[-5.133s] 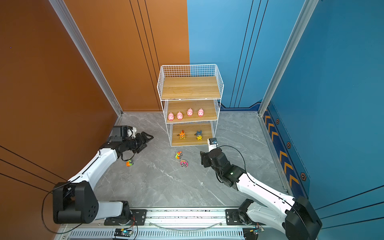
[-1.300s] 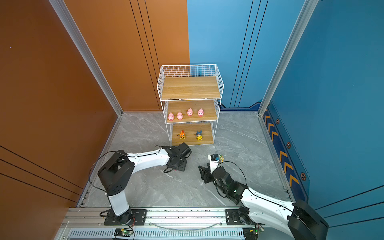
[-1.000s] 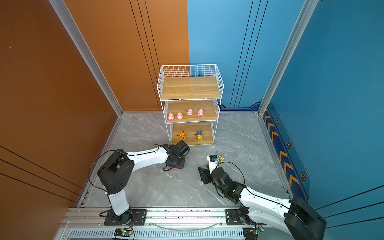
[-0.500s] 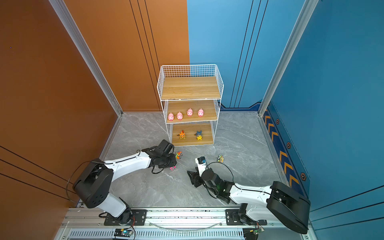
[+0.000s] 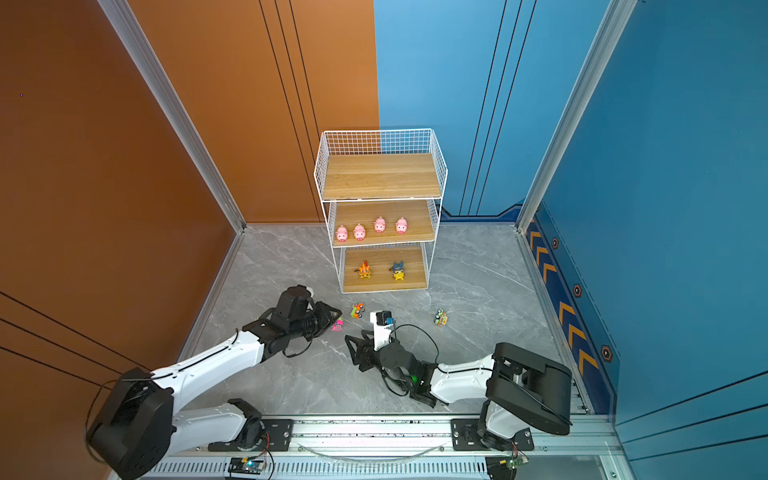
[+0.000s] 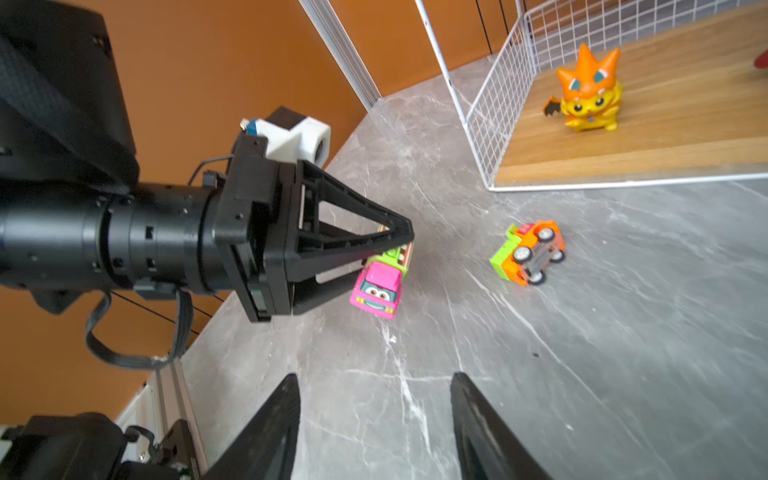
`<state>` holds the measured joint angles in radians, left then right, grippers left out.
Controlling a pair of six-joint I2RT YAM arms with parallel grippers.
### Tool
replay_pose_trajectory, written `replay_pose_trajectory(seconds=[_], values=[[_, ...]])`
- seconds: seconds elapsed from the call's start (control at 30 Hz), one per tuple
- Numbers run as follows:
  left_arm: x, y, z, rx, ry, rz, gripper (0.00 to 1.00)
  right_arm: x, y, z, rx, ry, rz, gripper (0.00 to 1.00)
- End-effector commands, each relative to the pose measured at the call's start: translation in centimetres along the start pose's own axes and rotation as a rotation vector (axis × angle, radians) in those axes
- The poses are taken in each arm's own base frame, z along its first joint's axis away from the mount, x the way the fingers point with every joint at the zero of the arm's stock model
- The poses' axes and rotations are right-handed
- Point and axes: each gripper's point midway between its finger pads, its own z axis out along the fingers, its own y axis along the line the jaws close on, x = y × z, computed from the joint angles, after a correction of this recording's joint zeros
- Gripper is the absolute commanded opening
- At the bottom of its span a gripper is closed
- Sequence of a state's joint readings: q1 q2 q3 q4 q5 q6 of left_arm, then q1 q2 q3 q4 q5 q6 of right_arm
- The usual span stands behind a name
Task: Place and organize the plastic toys onto the shelf
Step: 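Close the left gripper on the pink toy car and lift it, then close the right gripper on the pink car while the left gripper opens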
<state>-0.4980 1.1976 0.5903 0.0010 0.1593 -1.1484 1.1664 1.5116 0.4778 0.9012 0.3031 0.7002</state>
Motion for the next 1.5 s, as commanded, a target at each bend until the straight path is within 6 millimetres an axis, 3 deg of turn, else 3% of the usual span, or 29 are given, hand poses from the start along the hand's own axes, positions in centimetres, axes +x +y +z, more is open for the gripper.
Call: replay_pose_trajectory(seconds=[0.0,0.3,0.83,1.27,1.47], values=[[-0.2,-0.7,-0.6,0.057,-0.014,-0.07,0.31,-1.5,1.0,1.3,0.004,-0.063,0.036,0.59],[-0.1,-1.0,-1.4,0.113,-0.003,-0.132,0.31,-0.5,2.1,4.2,0.009,-0.024,-0.006,0.59],[-0.7,-1.2,-2.5,0.159,-0.006,-0.174,0.33,0.6,1.6,7.0,0.077,0.007,-0.089,0.55],[-0.6,-1.5,-3.4,0.183,-0.013,-0.175,0.34,0.1,0.1,8.5,0.116,-0.003,-0.101,0.41],[-0.4,-1.5,-3.6,0.186,-0.004,-0.17,0.37,-0.3,0.1,9.0,0.105,-0.005,-0.102,0.26]])
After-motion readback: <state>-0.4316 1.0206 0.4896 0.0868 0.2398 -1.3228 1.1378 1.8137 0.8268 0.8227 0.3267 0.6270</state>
